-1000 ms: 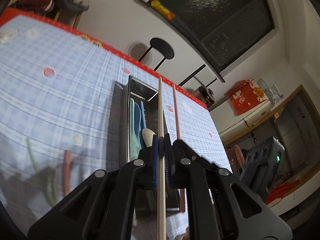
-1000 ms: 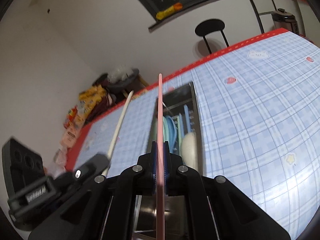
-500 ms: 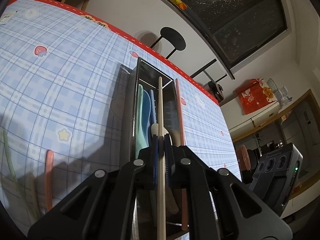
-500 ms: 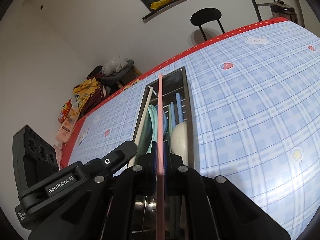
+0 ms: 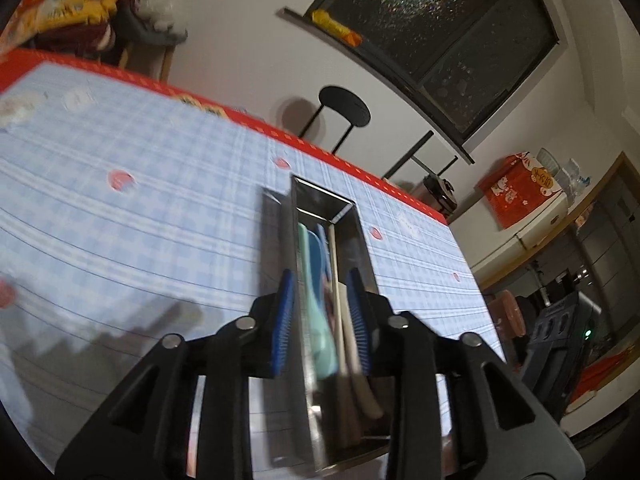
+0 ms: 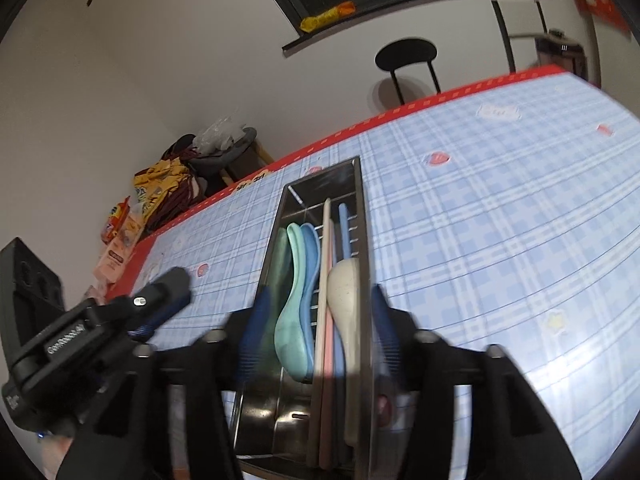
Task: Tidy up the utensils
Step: 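Move both tools back and close the right tool on a green chopstick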
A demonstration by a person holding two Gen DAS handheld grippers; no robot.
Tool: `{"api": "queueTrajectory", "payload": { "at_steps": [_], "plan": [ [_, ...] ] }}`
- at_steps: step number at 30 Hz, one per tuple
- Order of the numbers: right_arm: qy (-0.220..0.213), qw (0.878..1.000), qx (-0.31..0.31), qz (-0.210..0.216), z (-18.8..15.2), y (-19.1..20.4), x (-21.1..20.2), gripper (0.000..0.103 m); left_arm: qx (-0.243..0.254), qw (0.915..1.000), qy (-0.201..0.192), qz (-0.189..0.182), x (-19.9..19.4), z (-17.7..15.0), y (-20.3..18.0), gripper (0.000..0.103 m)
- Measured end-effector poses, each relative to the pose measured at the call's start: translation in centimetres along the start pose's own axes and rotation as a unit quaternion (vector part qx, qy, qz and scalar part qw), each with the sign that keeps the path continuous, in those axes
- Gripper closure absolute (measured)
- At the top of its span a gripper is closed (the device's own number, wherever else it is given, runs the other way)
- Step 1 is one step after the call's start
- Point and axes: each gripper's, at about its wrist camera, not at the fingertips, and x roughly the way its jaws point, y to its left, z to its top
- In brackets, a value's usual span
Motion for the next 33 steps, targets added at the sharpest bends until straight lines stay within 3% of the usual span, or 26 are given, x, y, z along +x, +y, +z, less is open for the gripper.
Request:
{"api": "queueTrajectory", "payload": {
  "at_steps": [5, 8, 11, 16, 18, 23, 28, 30, 33],
  "plan": [
    [-0.023, 0.997, -0.045, -0.051, -0.3, 1.3, -2.0, 0.007, 0.029, 0.9988, -0.023, 0.032, -3.6, -0.5, 1.3, 0.045],
    [-0.03, 0.995, -0.071, -0.068, -0.5, 2.4, -2.9, 0.006, 0.047, 0.9966, -0.037, 0.057, -6.2, -0.9, 2.2, 0.02],
    [-0.034, 0.992, -0.096, -0.068, -1.4, 3.6, -3.6, 0.006, 0.073, 0.9919, -0.052, 0.09, -9.3, -1.7, 3.1, 0.008],
    [-0.017, 0.988, -0.14, -0.066, -4.9, 5.2, -4.5, 0.006, 0.132, 0.9789, -0.048, 0.149, -12.7, -3.6, 4.3, 0.006],
    [-0.011, 0.986, -0.151, -0.066, -6.5, 5.6, -4.9, 0.006, 0.151, 0.9754, -0.041, 0.156, -13.7, -4.7, 4.8, 0.006],
    [0.013, 0.983, -0.178, -0.047, -9.7, 6.5, -5.7, 0.006, 0.191, 0.9699, -0.02, 0.15, -15.2, -7.9, 5.7, 0.006],
    [0.027, 0.981, -0.192, 0.0, -10.8, 8.3, -5.5, 0.007, 0.214, 0.9678, -0.023, 0.131, -15.5, -9.8, 6.2, 0.006],
    [0.044, 0.979, -0.196, 0.018, -10.9, 9.0, -4.9, 0.026, 0.218, 0.968, -0.02, 0.124, -15.4, -10.2, 5.9, 0.006],
    [0.066, 0.974, -0.214, 0.027, -11.1, 10.2, -3.8, 0.036, 0.243, 0.962, -0.025, 0.121, -15.5, -10.6, 5.6, 0.007]
  ]
}}
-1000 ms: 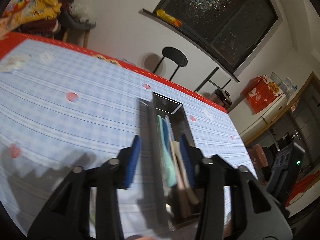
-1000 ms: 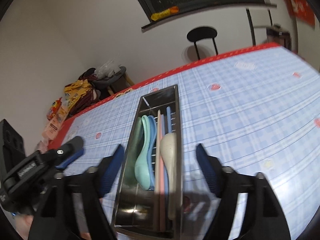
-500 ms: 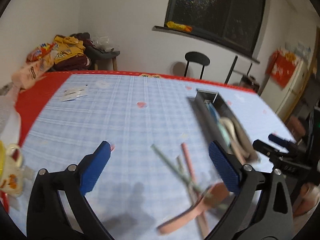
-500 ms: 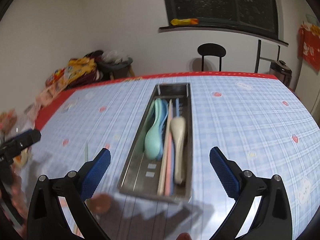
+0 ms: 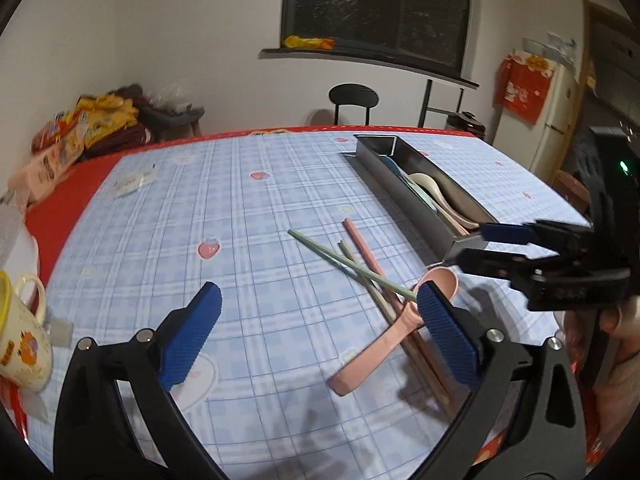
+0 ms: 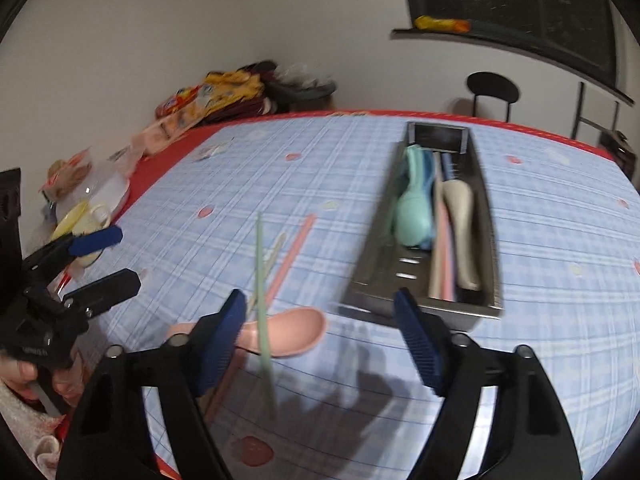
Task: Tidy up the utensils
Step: 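Move both tools back and close the right tool on a green chopstick, then close the left tool on the pink spoon handle while the right tool holds the green chopstick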
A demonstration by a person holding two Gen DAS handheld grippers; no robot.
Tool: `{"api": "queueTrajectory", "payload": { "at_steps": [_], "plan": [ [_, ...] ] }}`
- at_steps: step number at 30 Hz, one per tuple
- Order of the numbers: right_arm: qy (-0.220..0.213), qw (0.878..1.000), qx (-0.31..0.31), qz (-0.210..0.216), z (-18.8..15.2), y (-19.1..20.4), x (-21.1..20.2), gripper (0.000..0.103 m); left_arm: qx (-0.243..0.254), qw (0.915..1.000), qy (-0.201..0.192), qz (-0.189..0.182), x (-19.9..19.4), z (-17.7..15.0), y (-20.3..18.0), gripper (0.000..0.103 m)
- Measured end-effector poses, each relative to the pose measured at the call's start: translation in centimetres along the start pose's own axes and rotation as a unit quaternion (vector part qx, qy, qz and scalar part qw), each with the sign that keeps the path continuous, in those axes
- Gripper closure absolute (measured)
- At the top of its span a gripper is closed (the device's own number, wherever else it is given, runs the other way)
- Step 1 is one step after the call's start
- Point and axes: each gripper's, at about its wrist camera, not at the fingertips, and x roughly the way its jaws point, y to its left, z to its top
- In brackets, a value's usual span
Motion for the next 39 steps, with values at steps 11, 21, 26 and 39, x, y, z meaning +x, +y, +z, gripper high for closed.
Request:
{"api": "queueTrajectory", "payload": {
  "at_steps": [11, 21, 26, 39],
  "plan": [
    [0.061, 0.996, -0.061, 0.027, 1.2, 4.3, 4.5, 0.08, -0.016, 0.9994, 0.011, -0.029, 0.9, -0.2, 2.4, 0.023],
    [0.086, 0.993, -0.073, 0.019, 1.9, 5.1, 6.8, 0.087, -0.02, 0.9976, 0.026, -0.061, 2.3, -0.4, 2.7, 0.04],
    [0.091, 0.993, -0.075, 0.015, 1.7, 5.2, 7.3, 0.09, -0.035, 0.9959, 0.033, -0.076, 2.9, -0.5, 3.1, 0.044],
    [0.084, 0.995, -0.05, 0.028, 1.2, 4.6, 6.7, 0.097, -0.02, 0.9927, 0.053, -0.106, 4.0, -0.8, 2.4, 0.045]
  ]
}}
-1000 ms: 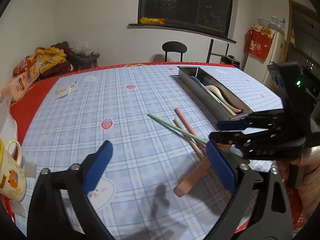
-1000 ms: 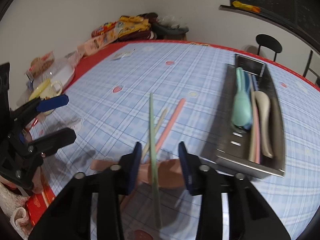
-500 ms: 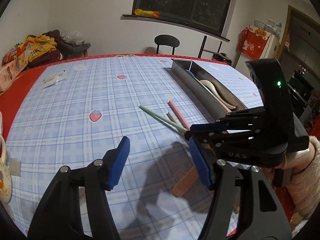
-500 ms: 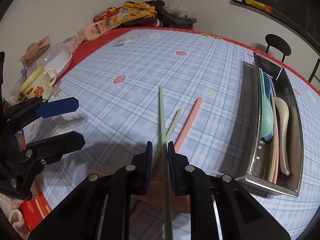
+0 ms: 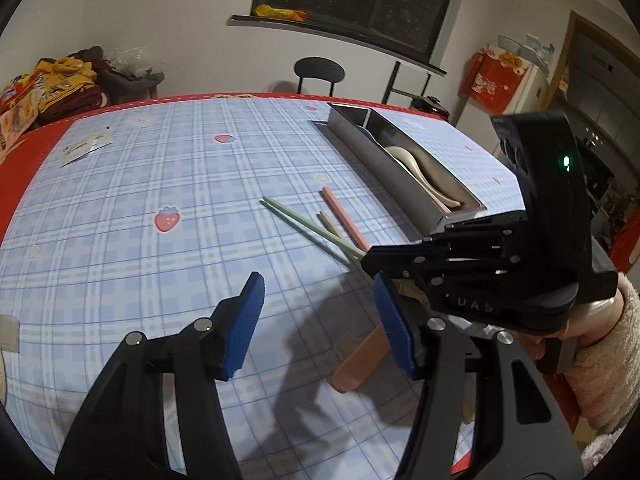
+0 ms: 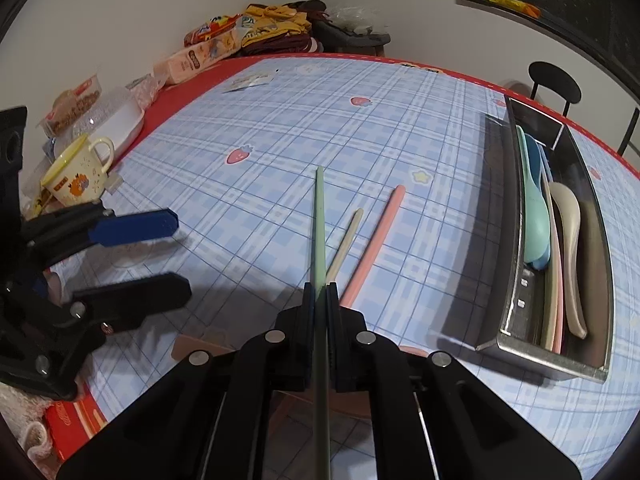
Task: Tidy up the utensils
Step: 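Close the left tool on the pink spoon handle while the right tool holds the green chopstick, then carry the pink spoon and green chopstick into the caddy and open both tools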
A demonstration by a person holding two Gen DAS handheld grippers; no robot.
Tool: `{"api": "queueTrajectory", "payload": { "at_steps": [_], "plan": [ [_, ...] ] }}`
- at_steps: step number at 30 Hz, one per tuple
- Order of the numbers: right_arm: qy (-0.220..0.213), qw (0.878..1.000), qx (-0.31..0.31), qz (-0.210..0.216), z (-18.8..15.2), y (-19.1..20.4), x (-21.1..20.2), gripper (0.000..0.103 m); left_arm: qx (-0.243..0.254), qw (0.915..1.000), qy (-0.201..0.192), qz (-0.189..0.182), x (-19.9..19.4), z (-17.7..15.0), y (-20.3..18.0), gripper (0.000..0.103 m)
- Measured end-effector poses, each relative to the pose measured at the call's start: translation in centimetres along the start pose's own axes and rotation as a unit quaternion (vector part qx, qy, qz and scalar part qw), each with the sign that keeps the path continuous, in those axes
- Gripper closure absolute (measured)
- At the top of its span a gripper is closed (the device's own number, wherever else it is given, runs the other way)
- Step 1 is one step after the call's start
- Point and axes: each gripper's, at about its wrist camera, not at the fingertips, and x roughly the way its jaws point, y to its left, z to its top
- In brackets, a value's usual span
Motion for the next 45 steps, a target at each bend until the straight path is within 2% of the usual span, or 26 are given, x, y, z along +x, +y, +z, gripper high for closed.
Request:
{"api": "queueTrajectory", "payload": {
  "at_steps": [7, 11, 14, 19, 25, 27, 29, 36, 39, 45],
  "plan": [
    [-0.015, 1.0, 0.025, 0.01, -0.9, -1.0, -1.1, 0.097, 0.046, 0.998, 0.032, -0.031, 1.0, -0.3, -1.6, 0.047],
    [-0.022, 0.999, 0.037, 0.016, -1.1, -1.4, -1.5, 0.097, 0.077, 0.995, 0.055, -0.031, 2.0, -0.7, -2.7, 0.048],
    [-0.026, 0.999, 0.038, 0.018, -1.2, -1.4, -1.8, 0.097, 0.092, 0.9928, 0.069, -0.036, 2.5, -0.9, -3.1, 0.055],
    [-0.035, 0.998, 0.045, 0.022, -1.3, -1.6, -2.5, 0.097, 0.141, 0.9849, 0.093, -0.038, 3.4, -1.0, -4.6, 0.06],
    [-0.043, 0.997, 0.054, 0.023, -1.6, -2.2, -3.3, 0.097, 0.169, 0.9782, 0.117, -0.028, 4.9, -0.6, -5.5, 0.074],
    [-0.047, 0.997, 0.059, 0.023, -1.8, -2.5, -3.6, 0.097, 0.176, 0.9766, 0.121, -0.028, 5.0, -0.5, -5.8, 0.085],
    [-0.052, 0.996, 0.067, 0.026, -2.0, -3.0, -4.0, 0.097, 0.182, 0.9759, 0.118, -0.02, 4.9, -0.5, -6.1, 0.085],
    [-0.075, 0.992, 0.096, 0.033, -2.8, -4.4, -5.4, 0.097, 0.103, 0.9892, 0.089, -0.055, 3.1, -0.1, -4.8, 0.085],
    [-0.086, 0.99, 0.108, 0.034, -3.2, -5.2, -6.2, 0.097, 0.078, 0.9923, 0.072, -0.064, 2.1, 0.0, -4.2, 0.085],
    [-0.096, 0.987, 0.122, 0.033, -3.6, -6.2, -6.9, 0.097, 0.111, 0.9898, 0.086, -0.026, 3.0, -0.3, -4.9, 0.085]
  ]
}}
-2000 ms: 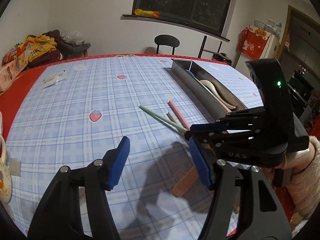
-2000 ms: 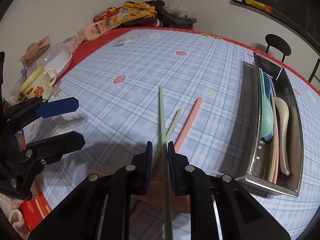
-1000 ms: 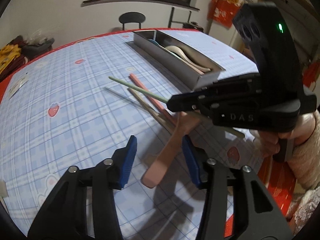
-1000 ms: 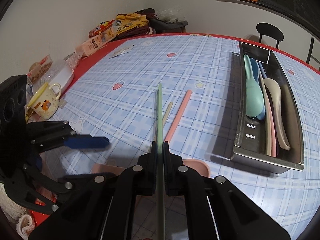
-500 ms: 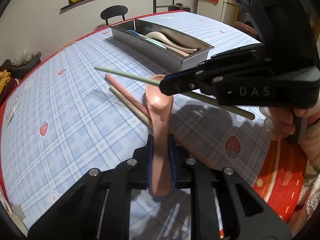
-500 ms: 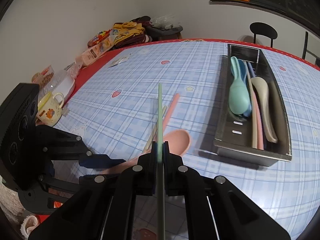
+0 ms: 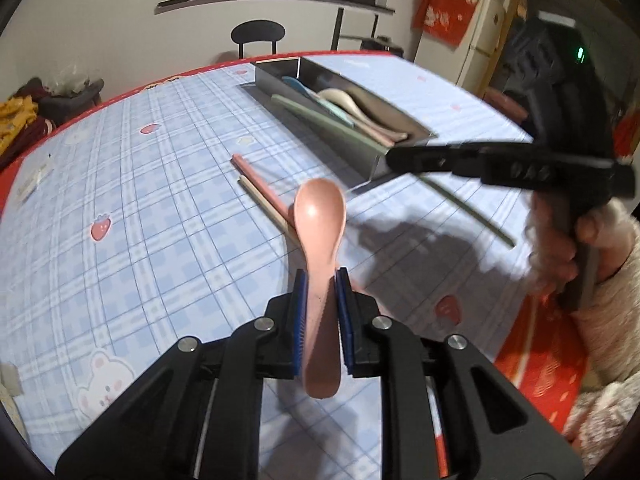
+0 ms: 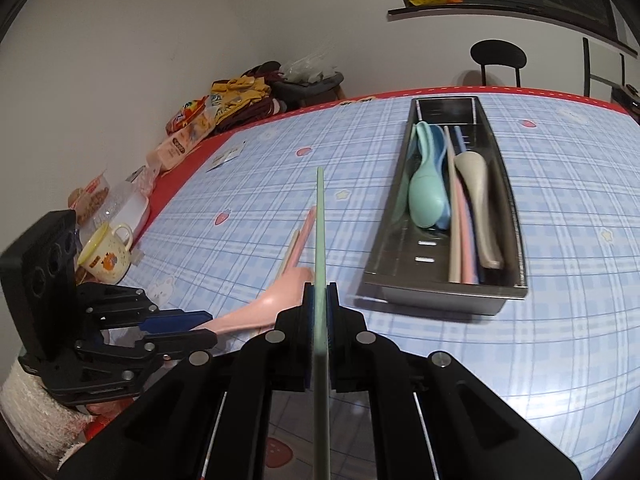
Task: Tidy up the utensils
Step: 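Carry the pink spoon and green chopstick into the caddy and open both tools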
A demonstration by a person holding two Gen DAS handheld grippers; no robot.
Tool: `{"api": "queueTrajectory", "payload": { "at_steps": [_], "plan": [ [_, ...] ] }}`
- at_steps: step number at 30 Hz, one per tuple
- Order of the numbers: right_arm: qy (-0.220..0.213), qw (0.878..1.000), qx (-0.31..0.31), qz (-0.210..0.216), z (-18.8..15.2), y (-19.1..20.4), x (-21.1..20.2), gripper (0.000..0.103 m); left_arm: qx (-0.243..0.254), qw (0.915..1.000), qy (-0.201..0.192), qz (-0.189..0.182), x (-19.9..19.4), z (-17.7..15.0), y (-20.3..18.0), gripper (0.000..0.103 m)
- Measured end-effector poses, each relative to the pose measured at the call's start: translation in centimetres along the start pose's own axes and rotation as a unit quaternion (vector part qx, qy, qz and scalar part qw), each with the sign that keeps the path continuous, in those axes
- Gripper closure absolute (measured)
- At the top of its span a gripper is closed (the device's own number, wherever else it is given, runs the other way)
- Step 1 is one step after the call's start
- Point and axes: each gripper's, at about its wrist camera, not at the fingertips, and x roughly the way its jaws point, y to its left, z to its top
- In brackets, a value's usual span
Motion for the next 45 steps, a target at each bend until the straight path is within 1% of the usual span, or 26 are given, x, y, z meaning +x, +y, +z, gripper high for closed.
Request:
{"api": "queueTrajectory", "payload": {
  "at_steps": [3, 5, 7, 8, 10, 13, 15, 21, 26, 32, 36, 40, 42, 45],
  "plan": [
    [-0.003, 1.0, 0.004, 0.001, -0.1, -0.4, -0.3, 0.097, 0.008, 0.9999, 0.012, 0.006, 0.7, 0.3, -0.1, 0.085],
    [-0.004, 1.0, 0.005, 0.002, -0.2, -0.6, -0.4, 0.097, 0.009, 0.9998, 0.01, 0.012, 0.7, 0.5, -0.2, 0.085],
    [-0.006, 1.0, 0.01, 0.001, -0.3, -1.0, -0.5, 0.097, -0.007, 1.0, -0.002, 0.004, 0.3, 0.8, 0.2, 0.085],
    [-0.007, 1.0, 0.014, 0.001, -0.3, -1.2, -0.7, 0.097, -0.024, 0.9996, -0.011, -0.003, -0.2, 0.9, 0.6, 0.085],
    [-0.012, 1.0, 0.022, 0.003, -0.3, -1.6, -0.9, 0.097, -0.053, 0.998, -0.029, -0.015, -1.0, 1.2, 1.4, 0.085],
    [-0.019, 0.999, 0.028, 0.004, -0.1, -2.2, -1.2, 0.097, -0.079, 0.9953, -0.05, -0.025, -2.1, 1.5, 2.1, 0.085],
    [-0.022, 0.999, 0.033, 0.004, -0.1, -2.5, -1.3, 0.097, -0.09, 0.9937, -0.062, -0.023, -2.8, 1.6, 2.3, 0.085],
    [-0.025, 0.999, 0.039, 0.005, -0.1, -3.0, -1.4, 0.097, -0.108, 0.9912, -0.075, -0.02, -3.7, 1.8, 2.6, 0.085],
    [-0.035, 0.998, 0.052, 0.009, 0.1, -3.7, -1.9, 0.097, -0.115, 0.9882, -0.099, -0.021, -4.9, 2.9, 2.4, 0.085],
    [-0.049, 0.997, 0.066, 0.006, 1.6, -5.1, -2.3, 0.097, -0.107, 0.9855, -0.131, -0.017, -5.4, 6.3, 1.1, 0.085],
    [-0.065, 0.994, 0.085, -0.005, 3.9, -6.5, -2.4, 0.097, -0.11, 0.9834, -0.145, -0.004, -4.4, 9.3, 0.3, 0.085],
    [-0.073, 0.992, 0.103, -0.028, 6.1, -8.0, -1.2, 0.097, -0.126, 0.9804, -0.15, 0.015, -2.2, 12.6, -0.1, 0.085],
    [-0.072, 0.989, 0.124, -0.028, 6.9, -9.1, -0.2, 0.097, -0.15, 0.9776, -0.147, 0.017, -0.5, 14.2, 0.0, 0.085],
    [-0.069, 0.987, 0.141, -0.029, 7.4, -10.1, 1.1, 0.097, -0.17, 0.9748, -0.141, 0.028, 1.8, 15.5, 0.1, 0.085]
  ]
}}
